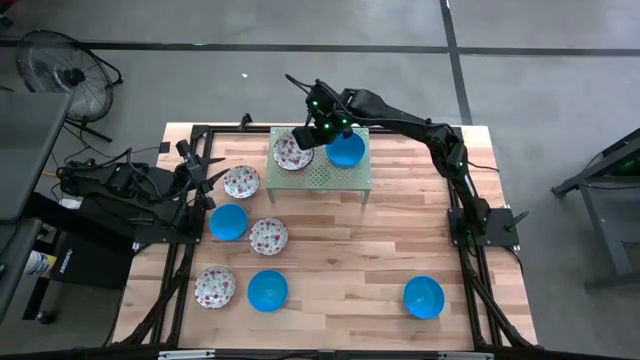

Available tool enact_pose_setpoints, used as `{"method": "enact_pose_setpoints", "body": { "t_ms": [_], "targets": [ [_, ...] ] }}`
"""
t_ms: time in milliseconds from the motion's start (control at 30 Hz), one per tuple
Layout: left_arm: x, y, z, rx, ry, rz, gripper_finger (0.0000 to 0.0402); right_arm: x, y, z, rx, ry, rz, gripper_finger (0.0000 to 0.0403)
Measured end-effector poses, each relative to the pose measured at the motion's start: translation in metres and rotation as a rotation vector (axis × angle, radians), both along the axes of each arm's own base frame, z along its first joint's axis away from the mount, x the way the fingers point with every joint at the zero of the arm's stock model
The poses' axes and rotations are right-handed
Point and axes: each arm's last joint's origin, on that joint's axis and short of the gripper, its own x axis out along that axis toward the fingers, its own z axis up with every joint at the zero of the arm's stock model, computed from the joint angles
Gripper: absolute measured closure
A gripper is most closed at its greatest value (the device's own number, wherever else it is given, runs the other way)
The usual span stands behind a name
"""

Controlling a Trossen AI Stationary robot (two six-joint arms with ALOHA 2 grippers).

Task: Pick & Place Mini bowls
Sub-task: Stack the red patterned bowl on the red patterned bowl on the shelf, then stack the blue bowl on the blue bowl on the shelf

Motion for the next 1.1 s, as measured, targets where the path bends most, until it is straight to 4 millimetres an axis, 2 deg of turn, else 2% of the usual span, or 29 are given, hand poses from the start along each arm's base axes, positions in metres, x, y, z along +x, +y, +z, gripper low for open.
{"method": "enact_pose_setpoints", "body": {
  "t_ms": [300,533,667,833,1100],
  "targets": [
    [0.0,0.0,0.0,-0.002,0.001,-0.007,0.0275,-0.003,-0.005,0.006,-0.012,-0.017,-0.003,0.0287],
    [0.0,-0.001,0.0,-0.008,0.003,-0.021,0.0275,-0.012,-0.011,0.03,-0.057,-0.049,0.007,0.0279],
    [0.0,-0.001,0.0,-0.01,0.003,-0.025,0.0275,-0.025,-0.012,0.045,-0.076,-0.06,0.015,0.028],
    [0.0,-0.001,0.0,-0.01,0.003,-0.026,0.0275,-0.051,0.002,0.072,-0.14,-0.033,0.062,0.0298],
    [0.0,-0.001,0.0,-0.01,0.003,-0.026,0.0275,-0.09,0.043,0.112,-0.259,0.047,0.105,0.0334]
  ]
}}
